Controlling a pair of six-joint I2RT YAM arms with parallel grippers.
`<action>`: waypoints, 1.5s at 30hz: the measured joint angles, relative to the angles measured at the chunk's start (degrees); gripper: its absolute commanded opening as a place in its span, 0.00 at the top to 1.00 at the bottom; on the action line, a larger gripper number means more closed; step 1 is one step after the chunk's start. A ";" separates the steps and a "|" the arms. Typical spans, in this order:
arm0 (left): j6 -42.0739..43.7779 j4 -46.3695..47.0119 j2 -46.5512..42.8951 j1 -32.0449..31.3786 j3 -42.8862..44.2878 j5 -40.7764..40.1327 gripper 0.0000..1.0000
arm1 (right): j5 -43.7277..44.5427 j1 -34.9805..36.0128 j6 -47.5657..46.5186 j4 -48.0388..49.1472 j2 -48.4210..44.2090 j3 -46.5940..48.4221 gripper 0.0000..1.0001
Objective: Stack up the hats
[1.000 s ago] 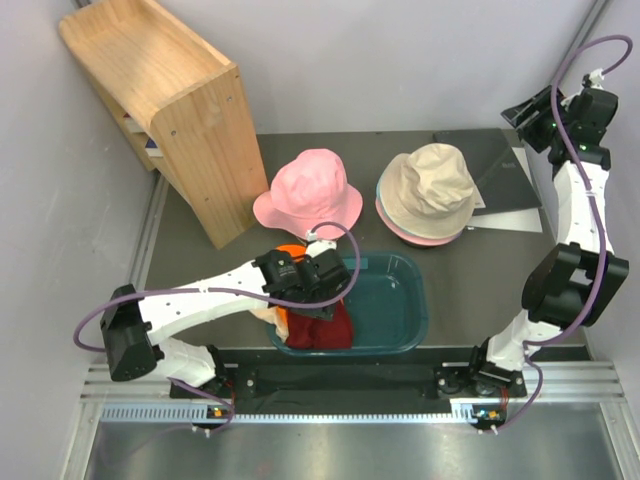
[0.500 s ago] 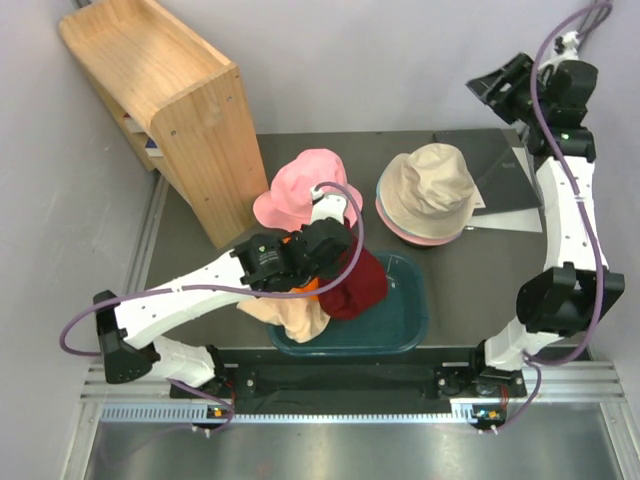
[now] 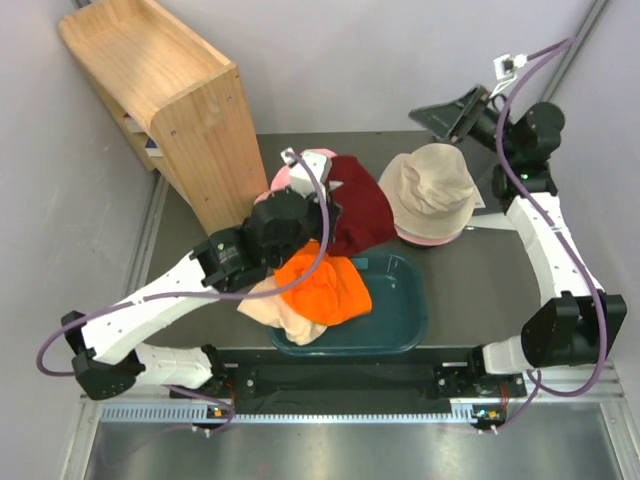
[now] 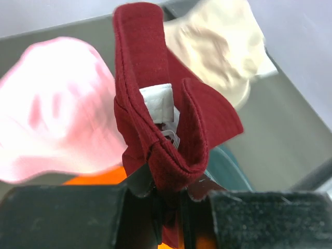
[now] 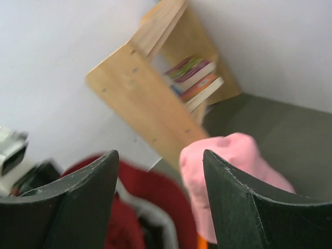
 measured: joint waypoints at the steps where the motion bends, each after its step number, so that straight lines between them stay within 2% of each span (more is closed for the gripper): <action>1: 0.59 0.66 1.03 1.95 1.27 0.68 1.00 | -1.60 0.98 1.16 2.21 0.07 -1.64 0.34; 3: 1.36 2.43 4.24 5.55 4.72 1.77 1.00 | -3.98 2.78 1.49 3.28 0.09 -2.93 0.34; 6: 2.38 5.57 8.22 8.52 8.61 3.19 1.00 | -5.97 5.68 -2.91 0.59 0.04 -2.25 0.34; 11: 2.58 7.06 10.97 10.21 11.98 7.26 1.00 | -7.58 7.89 -9.77 -5.75 -0.15 -0.87 0.34; 21: 2.47 8.50 10.97 11.54 12.07 10.95 1.00 | -9.90 8.33 -17.20 -13.84 0.02 -3.61 0.36; 24: 2.36 9.07 10.97 11.89 12.07 11.17 1.00 | -11.39 9.42 -17.16 -13.88 0.79 -3.61 0.43; 25: 2.36 9.16 10.97 12.04 12.07 11.41 1.00 | -11.89 9.88 -16.96 -13.88 1.16 -3.61 0.60; 27: 2.34 9.35 10.97 12.37 12.07 11.69 1.00 | -12.68 10.78 -16.68 -13.90 1.84 -3.61 0.80; 28: 2.34 9.40 10.97 12.57 12.07 11.87 1.00 | -13.11 11.30 -16.33 -13.88 2.23 -3.61 0.94; 30: 2.27 9.46 10.97 12.90 12.07 12.07 1.00 | -13.68 12.07 -15.54 -14.27 2.80 -3.61 1.00; 36: 1.27 8.33 13.55 13.31 14.82 9.81 1.00 | -11.19 12.22 -10.60 -15.30 1.73 -4.79 1.00; 39: 0.98 5.64 18.25 13.35 20.79 8.59 0.93 | -7.34 11.30 -5.90 -16.09 -1.16 -7.43 1.00; 40: 0.81 4.87 20.15 13.35 23.08 8.50 0.88 | -6.25 10.73 -3.96 -15.67 -2.36 -8.72 1.00; 41: 0.59 4.28 21.57 13.35 24.61 8.52 0.64 | -5.46 10.29 -1.64 -14.73 -3.65 -10.29 1.00; 42: -0.02 3.30 23.54 13.35 26.69 8.50 0.55 | -4.55 9.66 1.44 -13.18 -5.25 -12.41 1.00; 44: -1.11 2.69 25.46 13.11 27.93 7.78 0.42 | -4.04 9.05 5.49 -11.34 -6.69 -14.64 1.00; 45: -1.31 2.38 25.88 13.09 27.93 7.15 0.32 | -3.93 8.79 6.99 -10.97 -6.86 -15.17 1.00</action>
